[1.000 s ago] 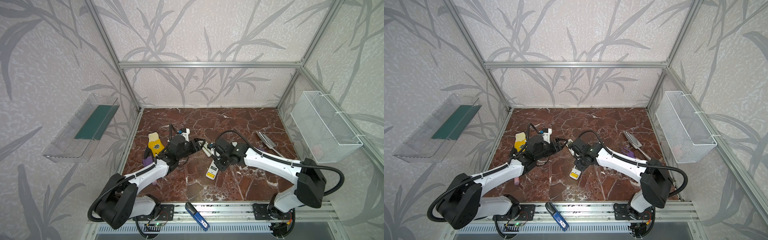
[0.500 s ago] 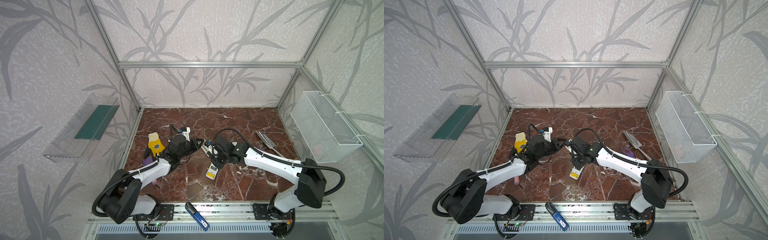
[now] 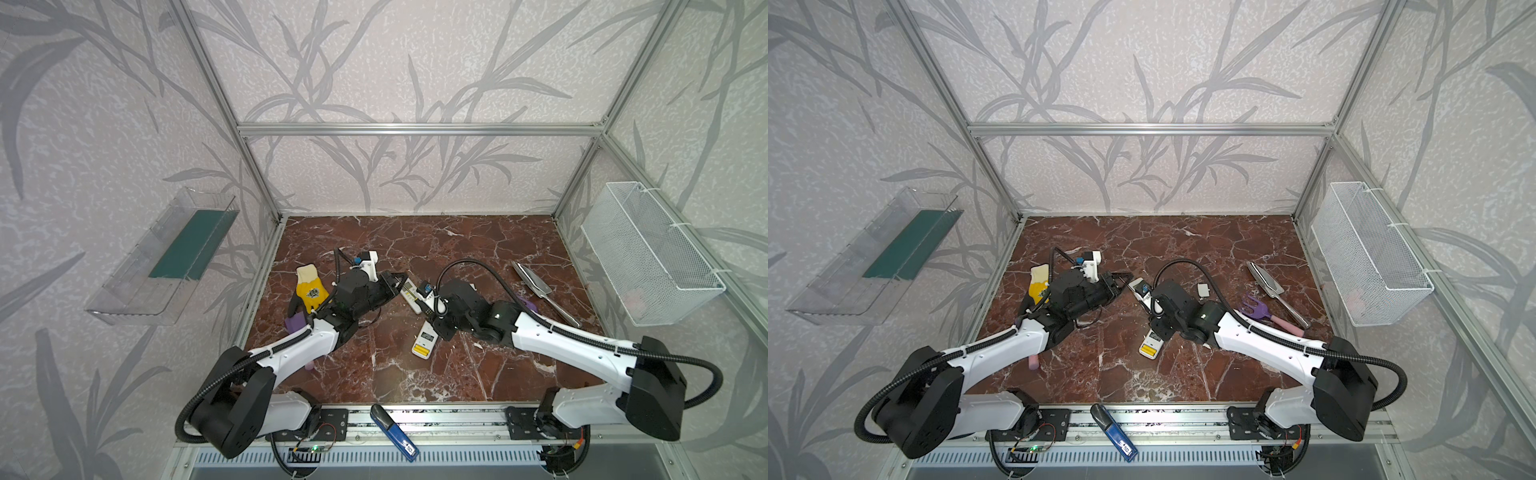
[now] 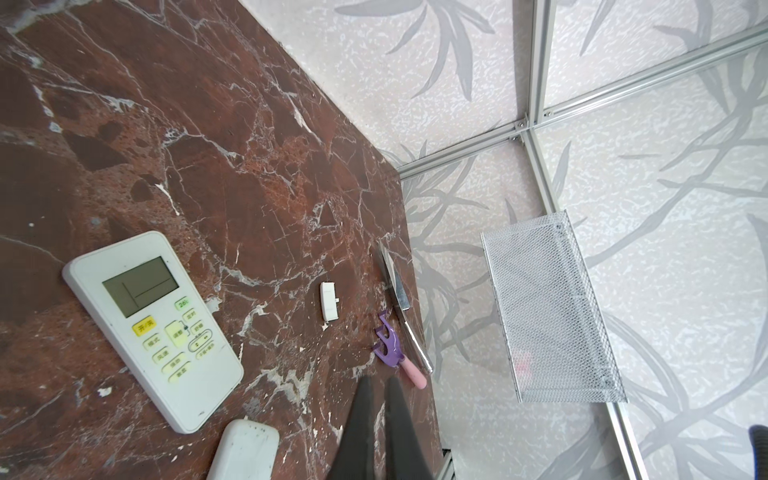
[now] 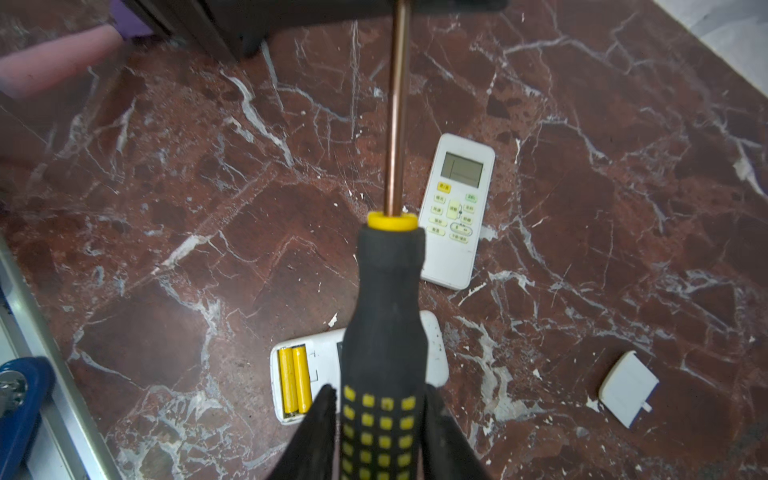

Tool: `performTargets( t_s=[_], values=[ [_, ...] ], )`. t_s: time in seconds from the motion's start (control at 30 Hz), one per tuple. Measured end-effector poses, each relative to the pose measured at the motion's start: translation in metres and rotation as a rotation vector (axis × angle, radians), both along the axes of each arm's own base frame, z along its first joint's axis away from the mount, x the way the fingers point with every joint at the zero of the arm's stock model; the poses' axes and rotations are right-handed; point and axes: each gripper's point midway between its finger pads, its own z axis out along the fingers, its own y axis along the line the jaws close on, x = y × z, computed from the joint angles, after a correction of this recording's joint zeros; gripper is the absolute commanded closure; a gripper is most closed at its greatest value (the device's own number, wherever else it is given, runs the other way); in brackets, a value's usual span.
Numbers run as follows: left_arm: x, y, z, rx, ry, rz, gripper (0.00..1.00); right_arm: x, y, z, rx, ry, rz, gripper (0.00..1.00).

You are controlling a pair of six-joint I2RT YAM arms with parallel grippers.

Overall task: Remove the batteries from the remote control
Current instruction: 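Carry the screwdriver with the right gripper toward the left gripper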

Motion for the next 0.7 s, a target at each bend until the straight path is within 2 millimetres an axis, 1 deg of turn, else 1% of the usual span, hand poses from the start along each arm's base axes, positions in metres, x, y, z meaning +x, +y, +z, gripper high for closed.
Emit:
performTargets(
  t_s=[0.1,0.2,0.3,0.5,0.57,0.7],
  values=[
    [0.000,0.006,-0.001,-0.030,0.019,0.026,1.00,0.002,0.004,0.021,0.068,-0.062,0.031,0.44],
    [0.001,0.012,-0.001,-0.065,0.043,0.056,1.00,0.002,0.006,0.036,0.122,-0.091,0.067,0.39],
    [0.001,0.018,0.003,-0.103,0.056,0.082,1.00,0.006,0.002,0.045,0.170,-0.091,0.086,0.37],
    [0.001,0.025,0.018,-0.187,0.065,0.107,1.00,0.018,-0.017,0.061,0.283,-0.112,0.095,0.36],
    [0.001,0.025,0.020,-0.209,0.074,0.111,1.00,0.015,-0.019,0.067,0.307,-0.134,0.121,0.36],
    [0.002,0.026,0.022,-0.243,0.092,0.115,1.00,0.009,-0.016,0.077,0.330,-0.163,0.188,0.38]
  ],
)
